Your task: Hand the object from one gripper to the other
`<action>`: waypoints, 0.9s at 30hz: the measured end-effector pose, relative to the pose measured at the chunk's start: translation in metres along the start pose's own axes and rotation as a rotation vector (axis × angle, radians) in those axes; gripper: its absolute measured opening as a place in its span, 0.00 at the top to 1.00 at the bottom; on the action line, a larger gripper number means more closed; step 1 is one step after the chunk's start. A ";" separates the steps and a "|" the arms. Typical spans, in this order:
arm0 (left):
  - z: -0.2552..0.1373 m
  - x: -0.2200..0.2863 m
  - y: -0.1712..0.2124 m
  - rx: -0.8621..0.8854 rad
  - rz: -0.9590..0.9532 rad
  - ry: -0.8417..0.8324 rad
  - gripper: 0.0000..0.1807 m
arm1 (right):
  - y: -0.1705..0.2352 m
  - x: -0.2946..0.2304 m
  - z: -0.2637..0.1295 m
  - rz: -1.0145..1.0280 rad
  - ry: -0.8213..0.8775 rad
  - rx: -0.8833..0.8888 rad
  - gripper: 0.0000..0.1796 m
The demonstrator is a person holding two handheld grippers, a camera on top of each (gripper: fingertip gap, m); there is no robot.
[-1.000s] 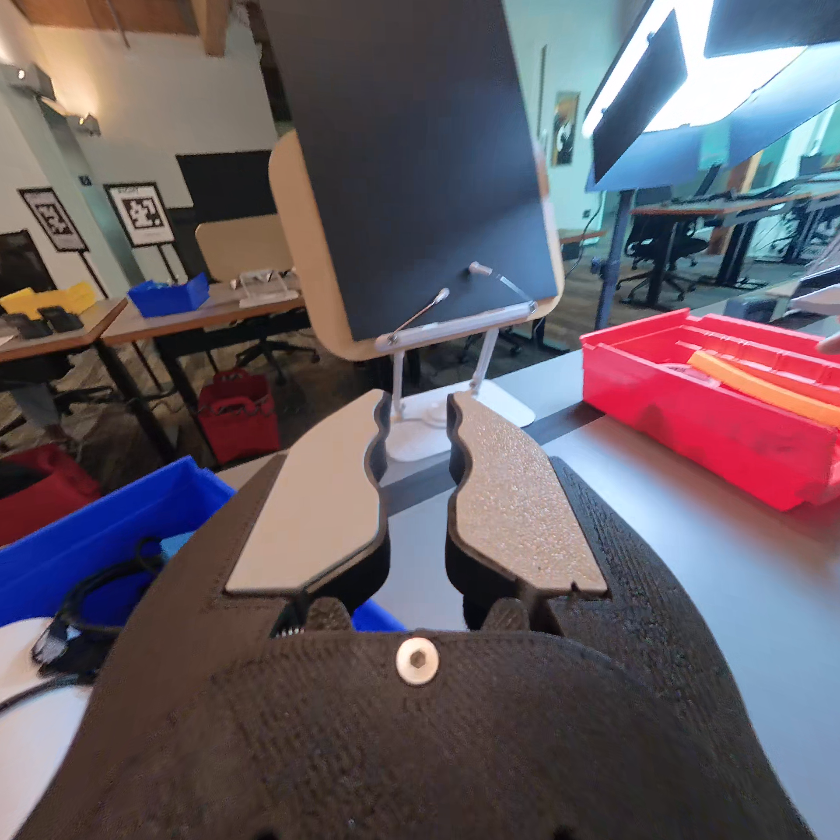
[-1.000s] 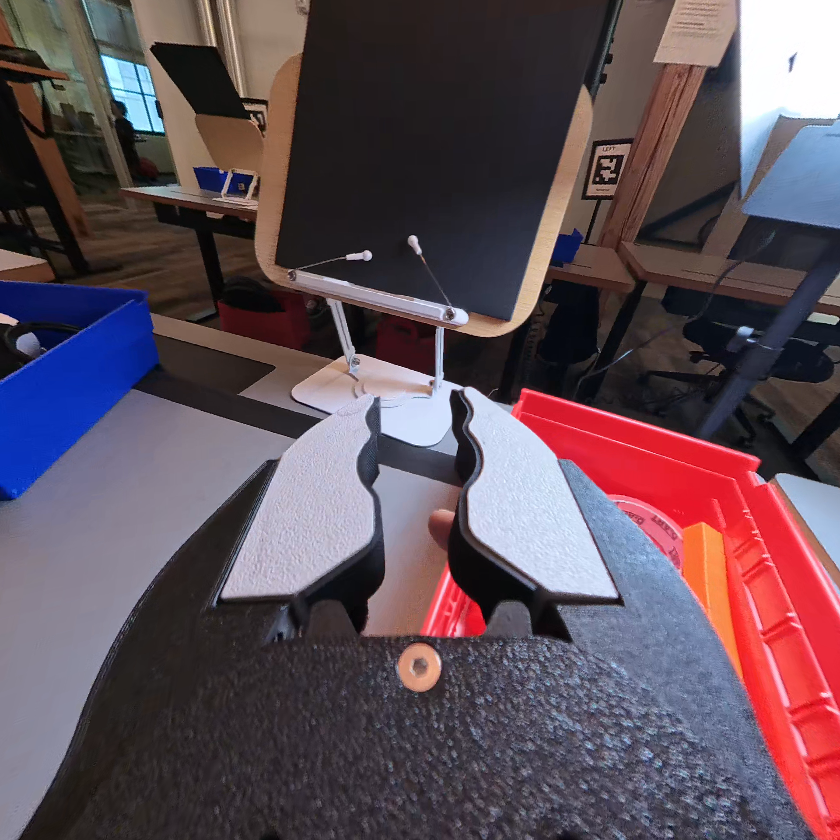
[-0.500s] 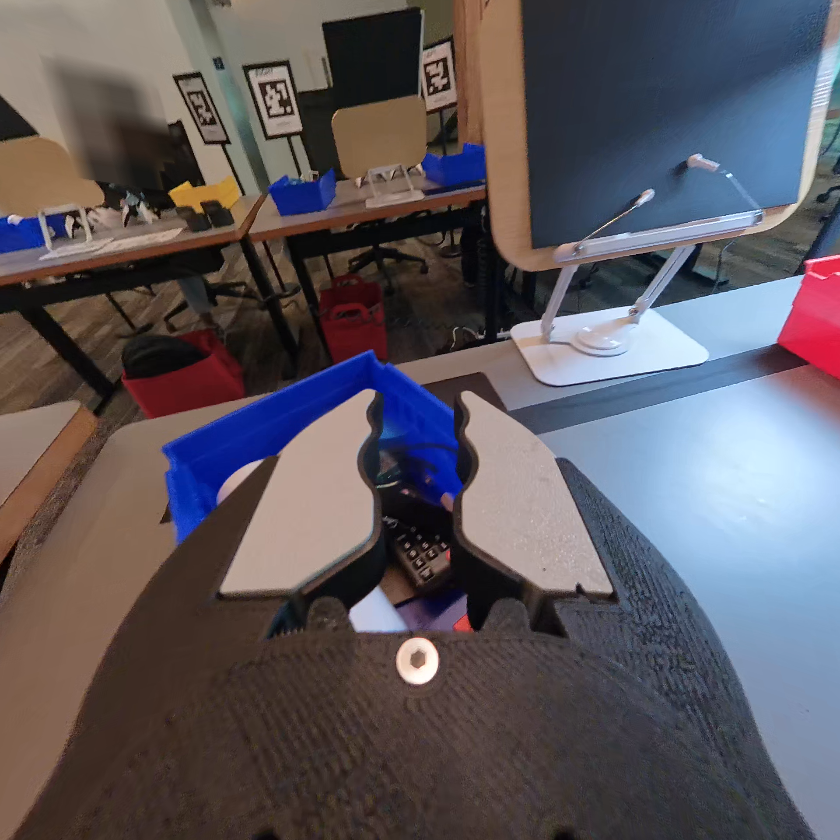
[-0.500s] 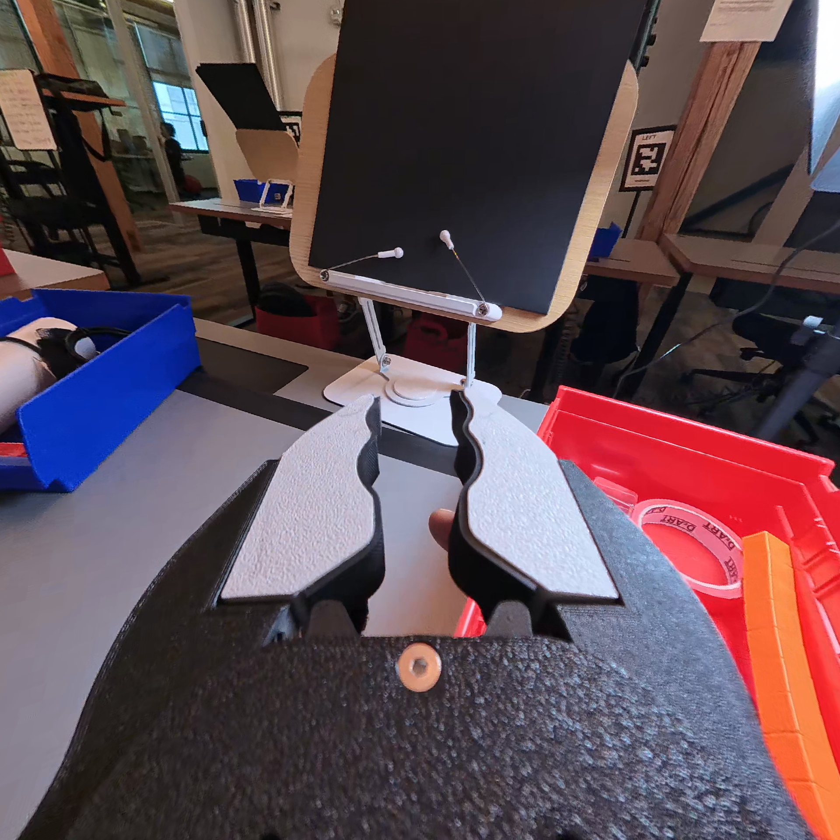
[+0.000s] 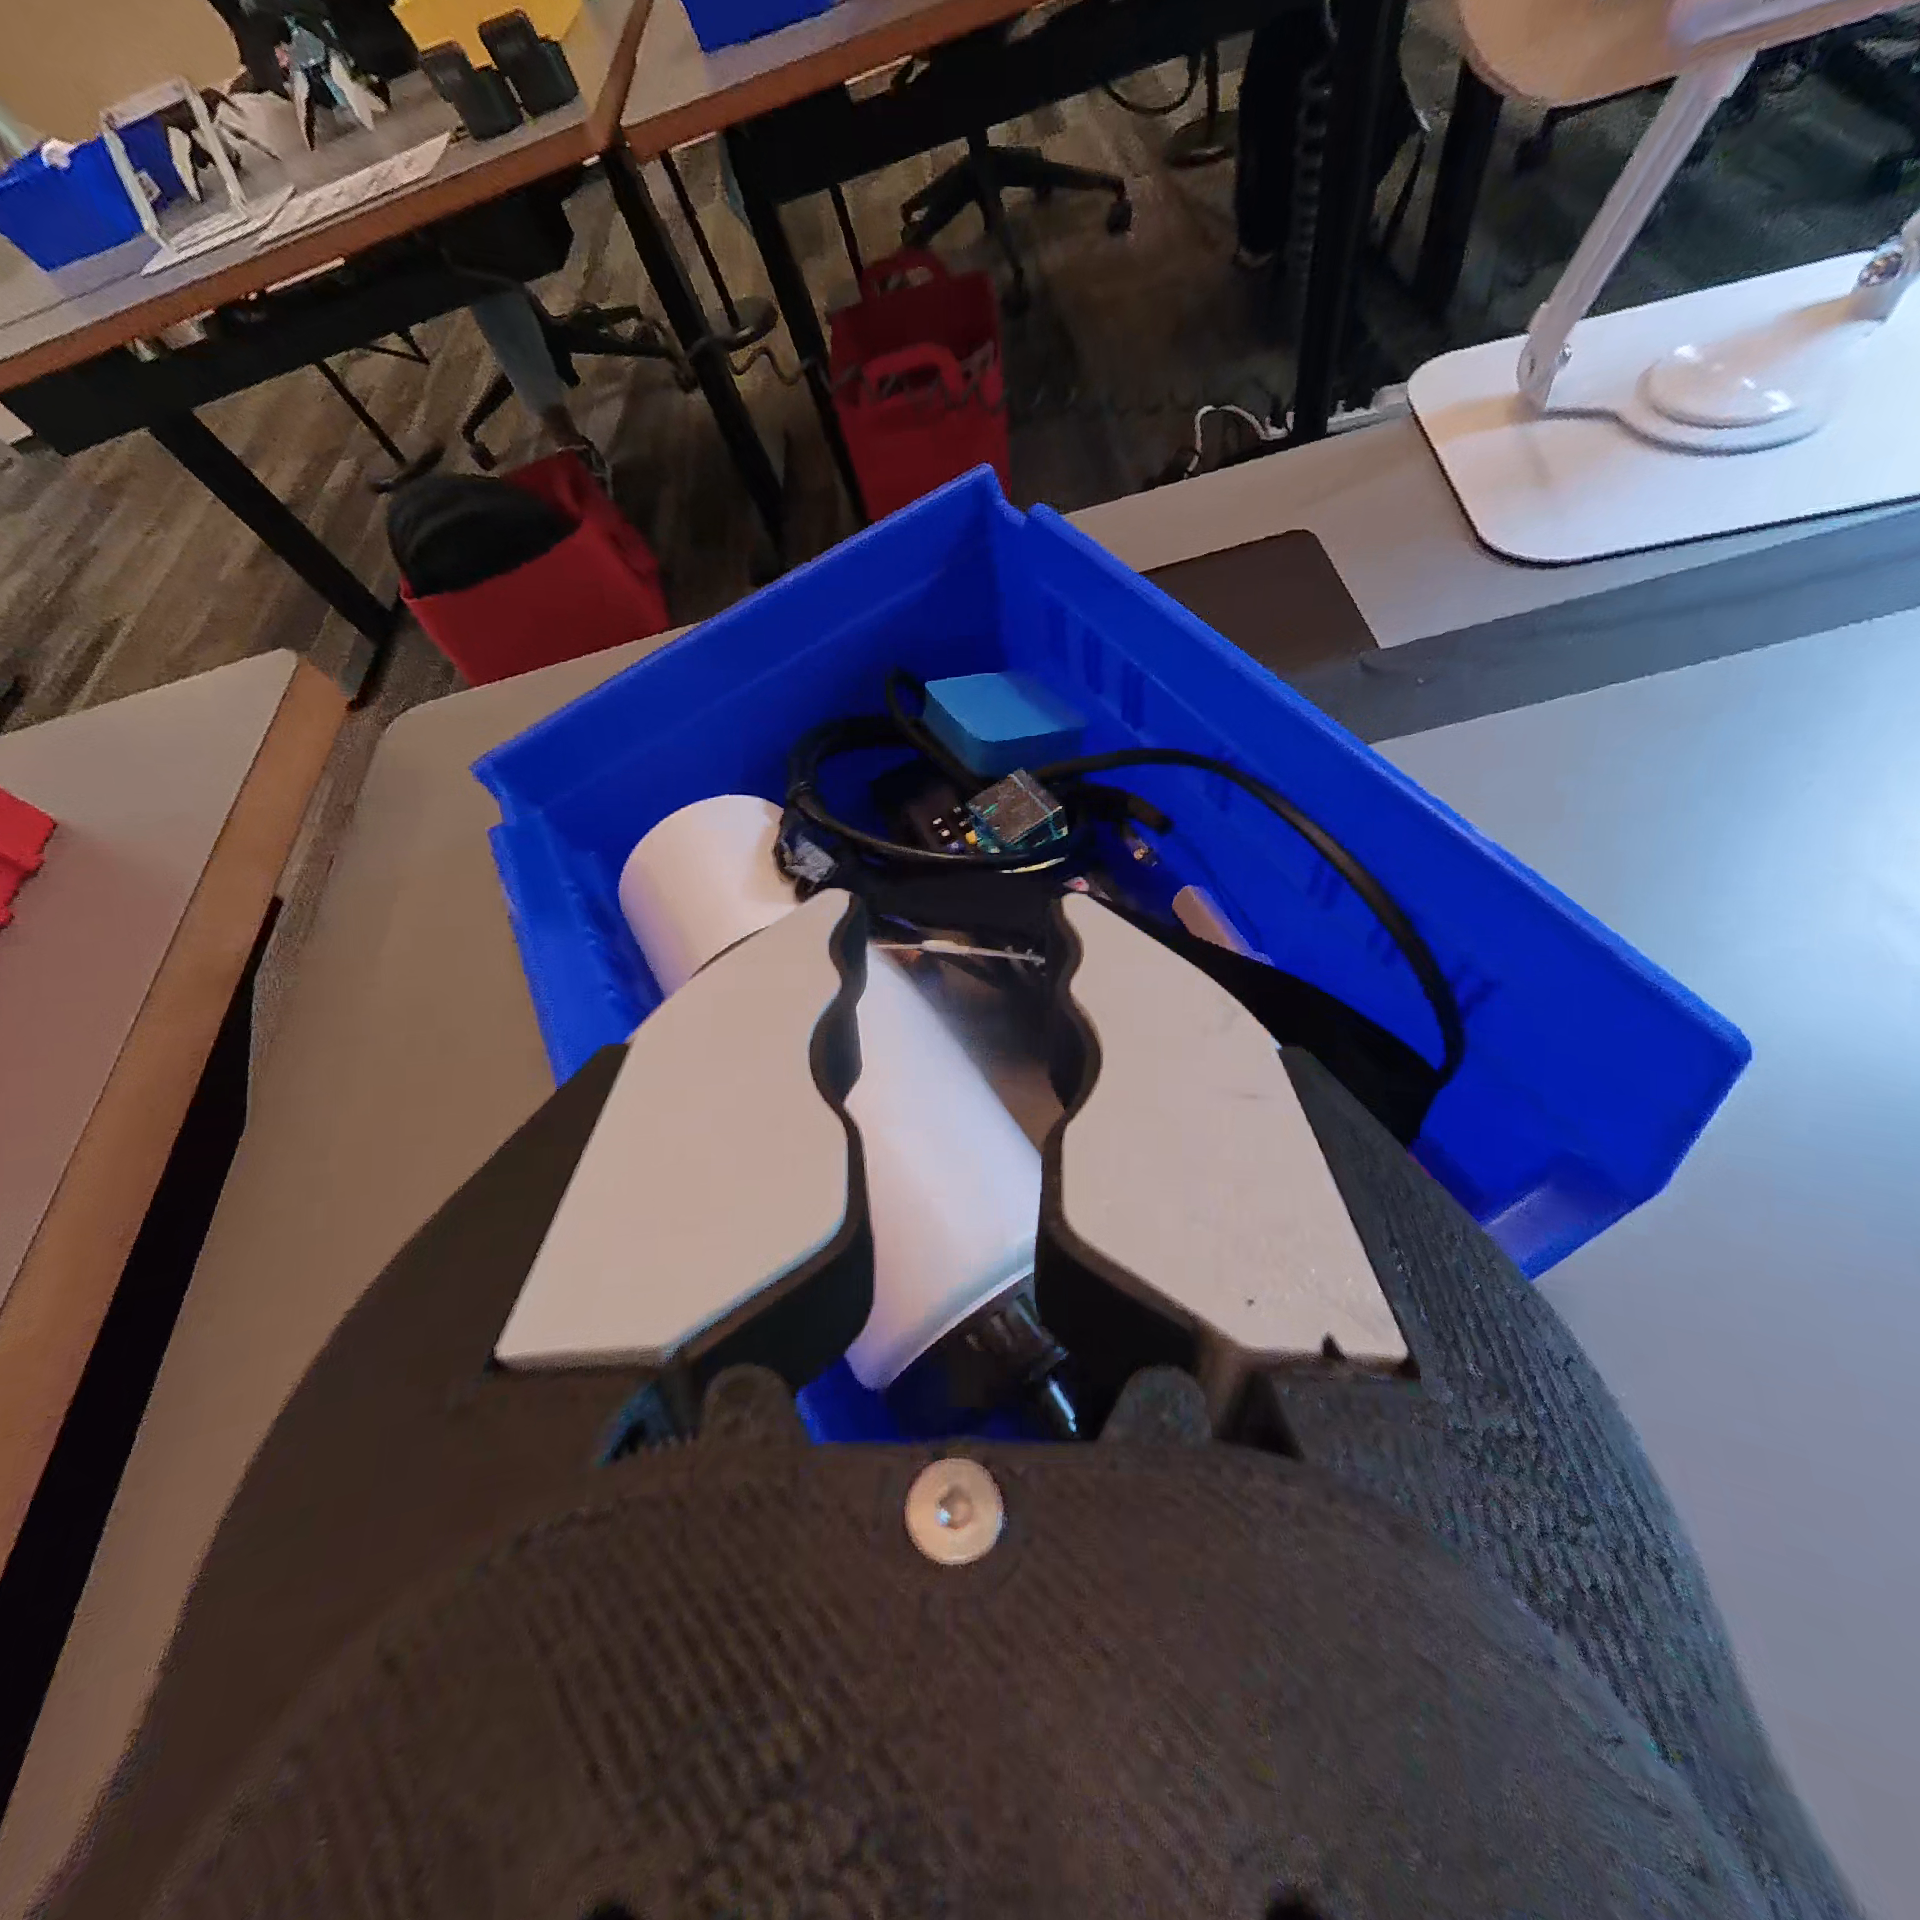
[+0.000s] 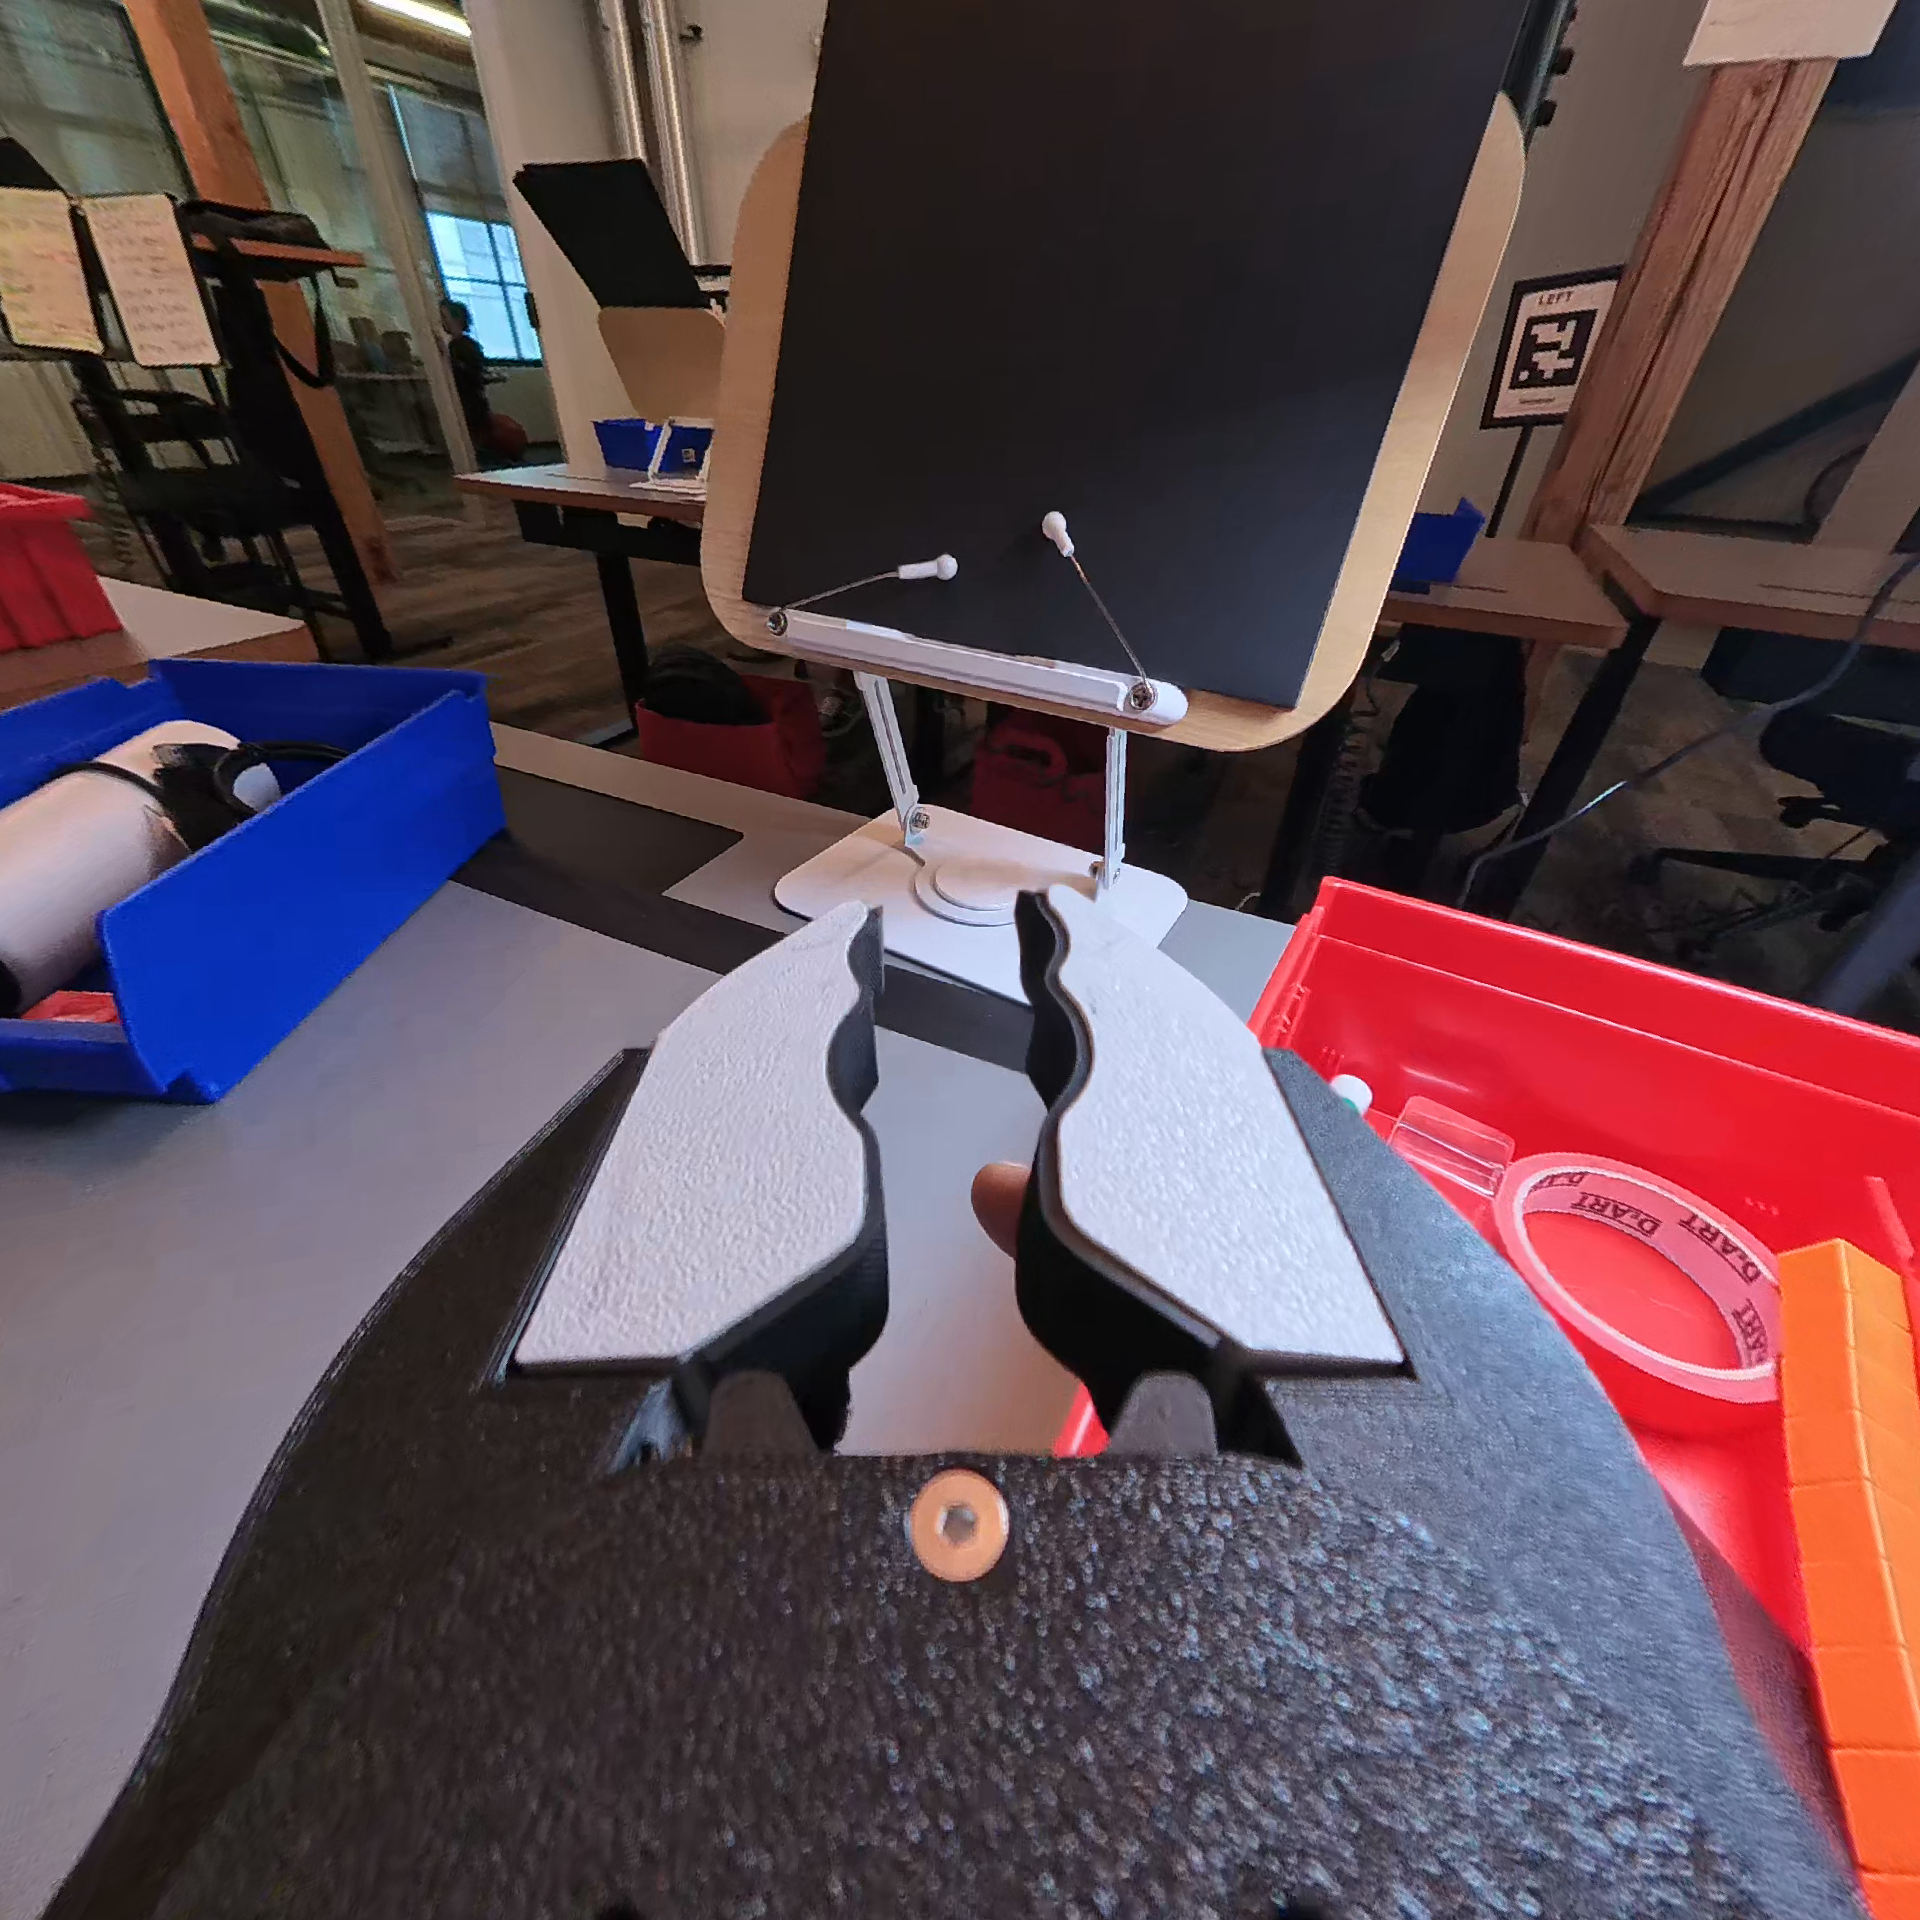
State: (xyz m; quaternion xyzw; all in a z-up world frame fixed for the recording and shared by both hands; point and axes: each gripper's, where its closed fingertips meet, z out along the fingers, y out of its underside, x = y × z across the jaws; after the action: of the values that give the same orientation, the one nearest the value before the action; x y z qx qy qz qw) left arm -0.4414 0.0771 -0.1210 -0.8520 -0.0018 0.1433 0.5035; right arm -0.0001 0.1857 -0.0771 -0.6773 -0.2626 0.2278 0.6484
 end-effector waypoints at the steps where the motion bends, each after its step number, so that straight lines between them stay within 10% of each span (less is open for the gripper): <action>1: 0.002 0.004 0.001 -0.007 0.022 0.000 0.82 | 0.001 -0.001 0.001 0.005 -0.008 -0.003 0.86; 16: 0.042 0.043 0.042 -0.189 0.302 0.051 0.82 | 0.004 -0.002 0.001 -0.029 -0.063 -0.013 0.88; 27: 0.055 0.033 0.032 -0.445 1.151 0.270 0.81 | 0.004 0.016 -0.003 -0.067 -0.081 -0.030 0.91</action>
State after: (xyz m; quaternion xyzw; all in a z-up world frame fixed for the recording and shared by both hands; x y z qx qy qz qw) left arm -0.4277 0.1131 -0.1814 -0.8114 0.4908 0.2786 0.1524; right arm 0.0139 0.1934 -0.0802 -0.6680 -0.3147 0.2291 0.6342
